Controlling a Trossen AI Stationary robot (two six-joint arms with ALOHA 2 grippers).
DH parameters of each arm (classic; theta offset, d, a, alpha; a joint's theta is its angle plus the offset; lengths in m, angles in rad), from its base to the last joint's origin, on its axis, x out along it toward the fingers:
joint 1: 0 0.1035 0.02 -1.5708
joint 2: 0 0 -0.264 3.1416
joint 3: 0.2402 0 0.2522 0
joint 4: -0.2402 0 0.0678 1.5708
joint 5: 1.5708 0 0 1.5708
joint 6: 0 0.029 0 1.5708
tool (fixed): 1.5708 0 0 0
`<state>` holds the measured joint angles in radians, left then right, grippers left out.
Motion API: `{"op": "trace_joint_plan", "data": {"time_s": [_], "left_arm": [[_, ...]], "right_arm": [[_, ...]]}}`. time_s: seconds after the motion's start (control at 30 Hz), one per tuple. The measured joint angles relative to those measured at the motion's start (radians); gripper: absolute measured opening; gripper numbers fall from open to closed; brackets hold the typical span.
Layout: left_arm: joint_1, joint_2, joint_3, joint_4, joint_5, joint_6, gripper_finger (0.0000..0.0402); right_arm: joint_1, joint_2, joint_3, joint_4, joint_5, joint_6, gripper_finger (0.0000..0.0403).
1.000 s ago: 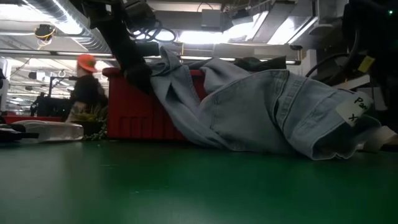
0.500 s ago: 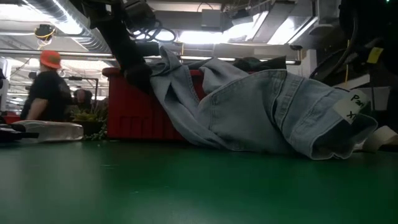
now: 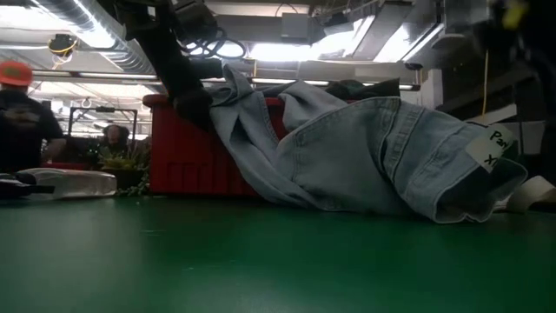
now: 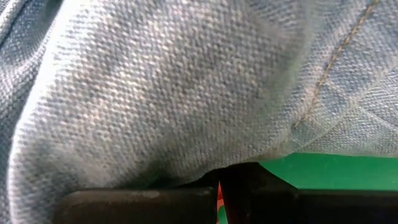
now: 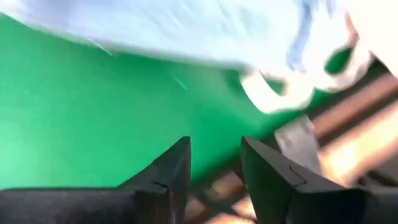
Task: Fold Laundry from Bin
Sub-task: Fold the blue pants
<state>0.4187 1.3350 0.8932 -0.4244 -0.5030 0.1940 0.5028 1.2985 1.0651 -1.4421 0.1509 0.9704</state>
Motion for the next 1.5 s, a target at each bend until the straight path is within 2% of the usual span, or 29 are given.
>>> {"op": "trace_joint_plan", "data": {"time_s": [0.23, 0.43, 0.63, 0.87, 1.2, 1.5], "left_arm": [[0.000, 0.000, 0.000, 0.000, 0.000, 0.000, 0.0002], [0.000, 0.000, 0.000, 0.000, 0.000, -0.001, 0.0002], [0.000, 0.000, 0.000, 0.000, 0.000, -0.001, 0.0002], [0.000, 0.000, 0.000, 0.000, 0.000, 0.000, 0.0002], [0.000, 0.000, 0.000, 0.000, 0.000, -0.001, 0.0002], [0.000, 0.000, 0.000, 0.000, 0.000, -0.001, 0.0002]], "right_arm": [[0.162, 0.029, 0.002, 0.472, 0.234, 0.074, 0.0140], [0.226, 0.185, -0.007, 0.678, 0.232, 0.092, 0.0140], [0.232, 0.359, -0.007, 0.751, 0.249, 0.182, 0.0140], [0.228, 0.486, -0.007, 0.776, 0.405, 0.185, 0.0140], [0.183, 0.571, -0.008, 0.831, 0.557, 0.185, 0.0140], [0.094, 0.586, -0.008, 0.873, 0.565, 0.177, 0.0140]]}}
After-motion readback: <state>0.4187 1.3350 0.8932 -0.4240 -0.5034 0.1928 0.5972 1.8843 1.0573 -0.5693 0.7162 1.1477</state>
